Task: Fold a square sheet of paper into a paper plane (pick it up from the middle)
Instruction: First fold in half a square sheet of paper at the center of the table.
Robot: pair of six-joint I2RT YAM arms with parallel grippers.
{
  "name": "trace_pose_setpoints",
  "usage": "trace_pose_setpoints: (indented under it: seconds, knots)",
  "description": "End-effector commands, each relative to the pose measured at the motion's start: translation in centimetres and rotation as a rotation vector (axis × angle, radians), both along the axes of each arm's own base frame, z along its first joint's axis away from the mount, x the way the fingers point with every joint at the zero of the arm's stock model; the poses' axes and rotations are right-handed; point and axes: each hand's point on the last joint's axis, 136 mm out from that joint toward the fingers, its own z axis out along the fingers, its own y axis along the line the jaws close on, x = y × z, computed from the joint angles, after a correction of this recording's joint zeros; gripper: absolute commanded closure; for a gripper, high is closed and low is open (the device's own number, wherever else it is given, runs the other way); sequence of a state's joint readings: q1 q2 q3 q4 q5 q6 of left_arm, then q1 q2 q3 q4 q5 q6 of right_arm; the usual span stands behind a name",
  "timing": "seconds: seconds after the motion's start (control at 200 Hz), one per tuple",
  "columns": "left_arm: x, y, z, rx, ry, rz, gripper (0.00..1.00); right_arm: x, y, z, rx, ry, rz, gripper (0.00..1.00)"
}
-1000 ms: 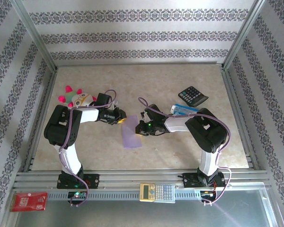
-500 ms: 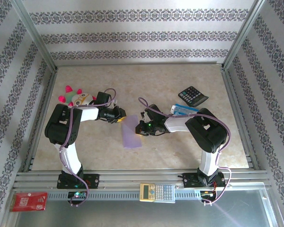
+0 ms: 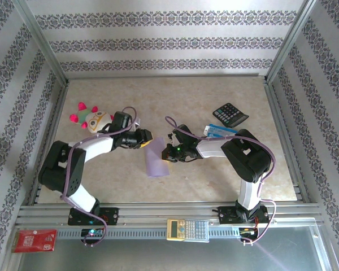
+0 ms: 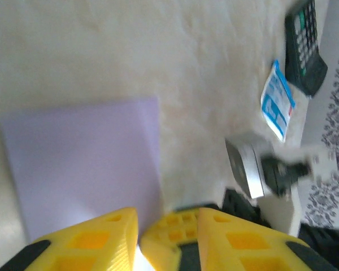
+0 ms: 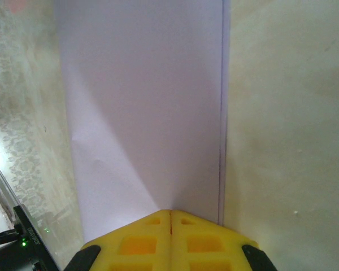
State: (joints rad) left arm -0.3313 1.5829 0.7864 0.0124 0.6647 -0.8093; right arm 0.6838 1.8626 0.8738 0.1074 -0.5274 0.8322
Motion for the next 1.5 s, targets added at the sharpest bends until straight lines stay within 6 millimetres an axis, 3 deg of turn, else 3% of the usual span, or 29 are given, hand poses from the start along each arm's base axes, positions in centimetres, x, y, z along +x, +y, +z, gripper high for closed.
trace_pose_setpoints:
  seconds: [0.0,0.18,0.34,0.58,0.879,1.219,1.374,1.499]
  knots:
    - [-3.5,-0.9,-1.3,0.007,0.082,-0.01,0.7,-4.1,-6.1,-6.9,-0.305,0.158,-0.048,1.0]
    - [-7.5,-1.6,-2.7,0.004,0.152,-0.047,0.76,-3.9,-6.0,-6.8,-0.303,0.154,-0.043,1.0]
    - [-9.1,-1.0,-3.9,0.002,0.185,-0.041,0.77,-3.9,-6.0,-6.8,-0.301,0.154,-0.04,1.0]
    - [-9.7,0.1,-6.2,0.081,0.216,-0.037,0.76,-3.8,-5.9,-6.8,-0.301,0.152,-0.038,1.0]
    - [-10.6,1.5,-6.2,0.159,0.21,-0.048,0.71,-3.8,-6.0,-7.0,-0.302,0.154,-0.037,1.0]
    - [-9.9,-1.6,-2.0,-0.027,0.086,-0.067,0.69,-3.9,-6.2,-7.0,-0.305,0.15,-0.042,1.0]
    - [-10.9,-2.3,-4.1,0.007,0.148,-0.102,0.71,-3.8,-6.2,-7.0,-0.306,0.149,-0.043,1.0]
    - [-11.7,-1.2,-6.1,0.063,0.192,-0.084,0.74,-3.9,-6.3,-6.9,-0.307,0.146,-0.046,1.0]
